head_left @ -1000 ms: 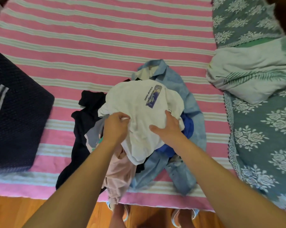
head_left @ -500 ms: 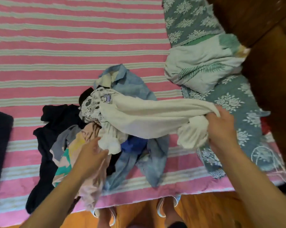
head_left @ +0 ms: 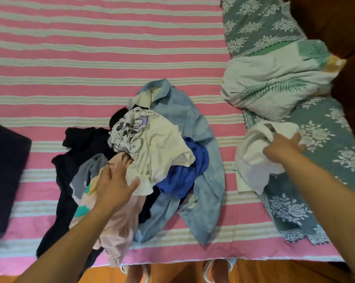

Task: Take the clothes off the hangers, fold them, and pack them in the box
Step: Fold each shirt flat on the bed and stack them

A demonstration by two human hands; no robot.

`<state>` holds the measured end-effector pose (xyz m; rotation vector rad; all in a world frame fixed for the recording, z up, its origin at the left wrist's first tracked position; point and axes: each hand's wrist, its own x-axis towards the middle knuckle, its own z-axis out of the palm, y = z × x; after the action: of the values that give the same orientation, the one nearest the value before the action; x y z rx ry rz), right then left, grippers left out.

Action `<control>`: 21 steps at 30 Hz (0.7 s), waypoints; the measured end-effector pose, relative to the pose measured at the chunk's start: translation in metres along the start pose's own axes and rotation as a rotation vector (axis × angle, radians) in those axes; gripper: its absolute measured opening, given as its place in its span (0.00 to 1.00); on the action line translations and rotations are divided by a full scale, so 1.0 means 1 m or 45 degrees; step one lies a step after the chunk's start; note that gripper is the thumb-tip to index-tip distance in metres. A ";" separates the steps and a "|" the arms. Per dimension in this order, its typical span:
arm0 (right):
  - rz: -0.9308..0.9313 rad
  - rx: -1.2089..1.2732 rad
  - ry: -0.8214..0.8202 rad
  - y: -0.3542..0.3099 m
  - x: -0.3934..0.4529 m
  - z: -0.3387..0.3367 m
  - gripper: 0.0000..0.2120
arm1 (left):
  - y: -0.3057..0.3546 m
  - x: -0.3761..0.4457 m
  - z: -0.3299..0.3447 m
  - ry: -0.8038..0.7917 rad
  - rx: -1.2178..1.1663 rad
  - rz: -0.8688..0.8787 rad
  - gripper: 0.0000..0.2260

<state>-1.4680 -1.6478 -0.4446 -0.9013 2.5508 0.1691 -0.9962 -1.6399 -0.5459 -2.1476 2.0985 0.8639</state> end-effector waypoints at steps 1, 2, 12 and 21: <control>-0.073 -0.124 -0.006 -0.014 0.005 0.016 0.30 | -0.005 -0.005 -0.005 0.067 -0.030 -0.009 0.39; -0.234 -0.125 0.014 -0.032 0.008 0.032 0.32 | -0.012 -0.010 -0.011 0.096 -0.121 -0.114 0.41; -0.422 0.864 -0.861 -0.171 0.033 0.154 0.43 | -0.143 0.013 -0.015 -0.153 -1.200 -0.852 0.58; -1.048 0.217 -0.904 -0.232 -0.125 0.184 0.44 | -0.058 -0.003 -0.014 -0.443 -1.782 -0.593 0.33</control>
<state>-1.1712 -1.7112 -0.5503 -1.4213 1.3996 0.0080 -0.9373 -1.6372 -0.5534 -2.3014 0.6333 2.8002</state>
